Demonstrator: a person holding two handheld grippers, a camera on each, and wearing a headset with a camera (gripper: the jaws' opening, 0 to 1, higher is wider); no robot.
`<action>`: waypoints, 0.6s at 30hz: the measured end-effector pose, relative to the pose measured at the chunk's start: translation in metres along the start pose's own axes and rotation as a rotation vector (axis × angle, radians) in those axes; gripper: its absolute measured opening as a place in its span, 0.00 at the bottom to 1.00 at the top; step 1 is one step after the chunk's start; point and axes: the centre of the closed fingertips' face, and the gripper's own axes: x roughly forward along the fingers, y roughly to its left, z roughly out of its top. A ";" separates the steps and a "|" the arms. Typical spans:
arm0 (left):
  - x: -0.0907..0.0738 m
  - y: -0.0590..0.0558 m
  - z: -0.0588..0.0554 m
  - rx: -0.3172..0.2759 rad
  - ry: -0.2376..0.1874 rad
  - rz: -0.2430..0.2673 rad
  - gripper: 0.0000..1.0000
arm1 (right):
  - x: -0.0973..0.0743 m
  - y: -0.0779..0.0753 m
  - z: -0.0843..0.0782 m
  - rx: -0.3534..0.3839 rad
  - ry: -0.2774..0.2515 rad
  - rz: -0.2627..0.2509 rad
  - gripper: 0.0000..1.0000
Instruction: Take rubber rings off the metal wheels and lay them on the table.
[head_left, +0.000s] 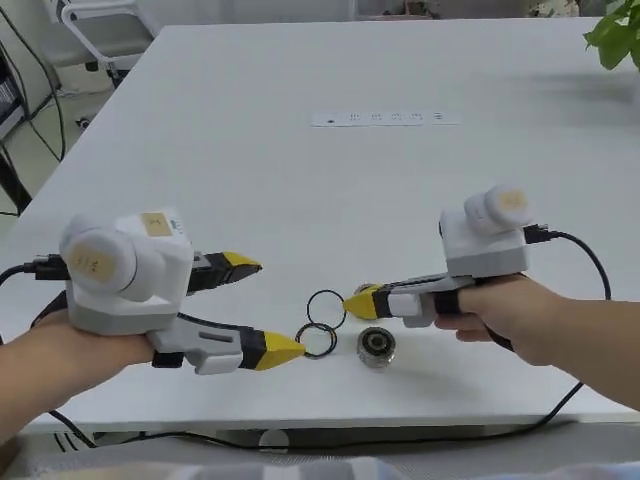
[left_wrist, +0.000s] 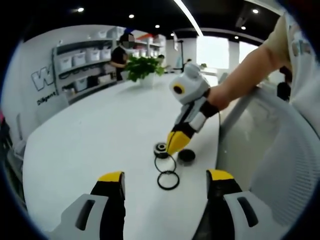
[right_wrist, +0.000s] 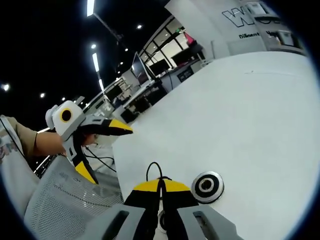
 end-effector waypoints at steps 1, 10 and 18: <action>-0.001 0.001 -0.001 -0.002 0.001 0.002 0.67 | 0.002 0.000 -0.003 0.001 0.009 0.003 0.00; -0.011 0.006 -0.008 -0.009 0.009 0.026 0.67 | 0.014 -0.002 -0.013 -0.003 0.067 -0.002 0.00; -0.015 0.010 -0.013 -0.017 0.012 0.036 0.67 | 0.018 -0.006 -0.019 -0.011 0.107 -0.019 0.00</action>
